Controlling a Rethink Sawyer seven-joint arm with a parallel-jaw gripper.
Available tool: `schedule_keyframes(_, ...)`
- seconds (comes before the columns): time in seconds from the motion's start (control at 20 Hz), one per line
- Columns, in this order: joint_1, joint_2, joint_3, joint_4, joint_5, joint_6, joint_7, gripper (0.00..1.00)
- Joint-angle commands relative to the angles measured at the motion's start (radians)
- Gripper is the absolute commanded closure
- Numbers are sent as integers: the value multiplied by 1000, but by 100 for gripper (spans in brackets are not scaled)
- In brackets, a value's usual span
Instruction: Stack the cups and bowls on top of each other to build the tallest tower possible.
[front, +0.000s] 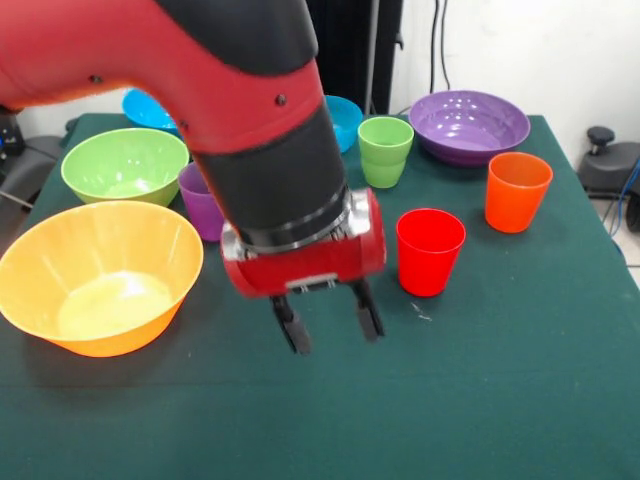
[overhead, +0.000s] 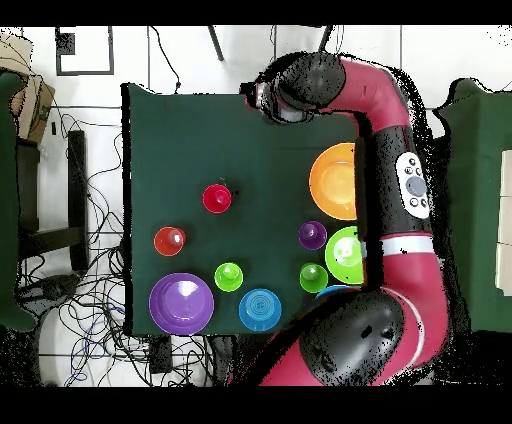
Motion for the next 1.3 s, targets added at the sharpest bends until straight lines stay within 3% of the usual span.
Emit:
schedule_keyframes(0.05,105,156,103,-434,-174,265,-530,0)
schedule_keyframes(0.5,98,144,123,-444,-188,273,-552,0)
schedule_keyframes(0.95,80,104,67,-350,-137,215,-523,0)
schedule_keyframes(1.1,76,70,30,-267,-116,188,-471,0)
schedule_keyframes(1.3,75,-34,-31,8,-59,64,-304,0)
